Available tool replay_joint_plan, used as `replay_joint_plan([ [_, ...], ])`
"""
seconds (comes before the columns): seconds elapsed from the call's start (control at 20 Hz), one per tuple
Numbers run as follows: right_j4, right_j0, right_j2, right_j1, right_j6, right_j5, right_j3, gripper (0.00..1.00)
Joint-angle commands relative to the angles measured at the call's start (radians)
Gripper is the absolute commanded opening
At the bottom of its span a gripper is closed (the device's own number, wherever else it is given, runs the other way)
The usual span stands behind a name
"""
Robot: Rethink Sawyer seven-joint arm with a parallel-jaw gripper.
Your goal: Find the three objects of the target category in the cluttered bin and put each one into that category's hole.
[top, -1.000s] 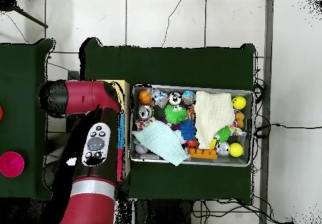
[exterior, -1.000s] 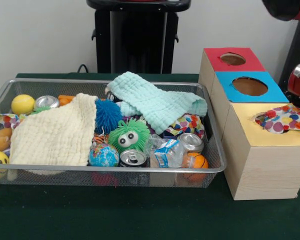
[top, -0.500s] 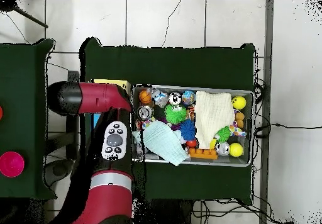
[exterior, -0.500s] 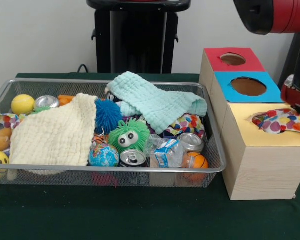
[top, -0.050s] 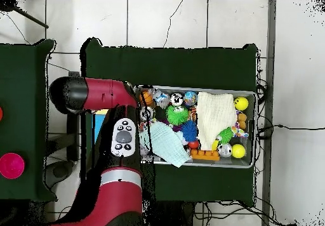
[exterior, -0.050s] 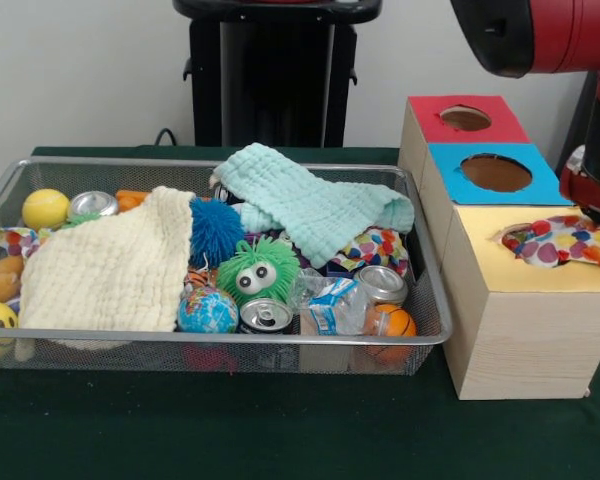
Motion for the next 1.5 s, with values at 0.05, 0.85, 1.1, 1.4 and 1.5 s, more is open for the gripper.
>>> replay_joint_plan([
  [0.05,-0.051,-0.069,-0.026,0.029,0.072,0.225,-0.025,0.00],
  [0.85,-0.092,-0.090,-0.038,0.002,0.031,0.244,-0.044,0.00],
  [1.1,-0.099,-0.086,-0.045,0.011,0.039,0.263,-0.069,0.00],
  [1.4,-0.105,-0.105,-0.047,0.019,0.024,0.316,-0.112,0.00],
  [1.5,-0.108,-0.108,-0.050,0.011,0.019,0.326,-0.119,0.00],
])
